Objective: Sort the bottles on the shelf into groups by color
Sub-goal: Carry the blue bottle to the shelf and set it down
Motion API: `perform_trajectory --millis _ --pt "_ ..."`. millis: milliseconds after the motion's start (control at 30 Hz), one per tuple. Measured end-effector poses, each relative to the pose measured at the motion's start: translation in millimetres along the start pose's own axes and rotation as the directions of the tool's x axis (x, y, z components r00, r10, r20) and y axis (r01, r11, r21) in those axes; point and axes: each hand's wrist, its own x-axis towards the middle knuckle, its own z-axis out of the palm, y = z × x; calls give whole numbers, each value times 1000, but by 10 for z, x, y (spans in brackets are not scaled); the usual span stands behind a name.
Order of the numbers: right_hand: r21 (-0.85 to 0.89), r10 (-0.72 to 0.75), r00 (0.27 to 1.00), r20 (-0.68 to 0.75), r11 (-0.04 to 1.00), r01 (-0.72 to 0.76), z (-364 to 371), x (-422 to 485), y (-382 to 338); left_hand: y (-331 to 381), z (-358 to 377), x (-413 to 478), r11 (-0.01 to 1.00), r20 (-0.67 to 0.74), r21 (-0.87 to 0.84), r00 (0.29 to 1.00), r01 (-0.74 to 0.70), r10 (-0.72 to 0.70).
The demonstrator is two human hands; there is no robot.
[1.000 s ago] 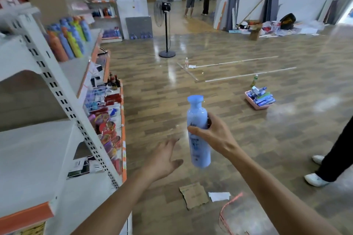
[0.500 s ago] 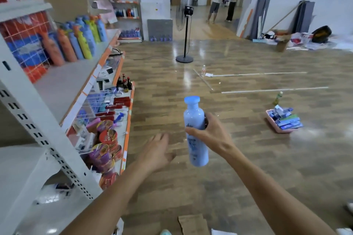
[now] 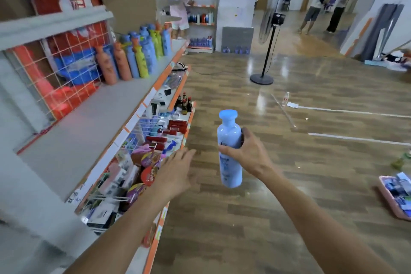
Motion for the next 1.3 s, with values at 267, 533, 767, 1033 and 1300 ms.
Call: perform_trajectory --millis 267,533,767,1033,1300 --pt "58 -105 984 142 994 97 275 1268 40 -383 53 867 986 -23 18 986 166 -165" --pt "91 -258 917 304 966 241 326 2868 -48 -540 -98 1984 932 -102 2 928 361 -359" --pt "126 -347 843 411 937 324 778 3806 -204 -892 -303 2430 871 -141 -26 861 491 -489" --pt "174 -409 772 486 911 373 1595 4623 -596 -1736 -506 3045 819 -228 -63 791 570 -568" --pt "221 -427 755 498 904 365 2126 5455 -944 -2460 -749 3742 814 -211 -62 790 577 -576"
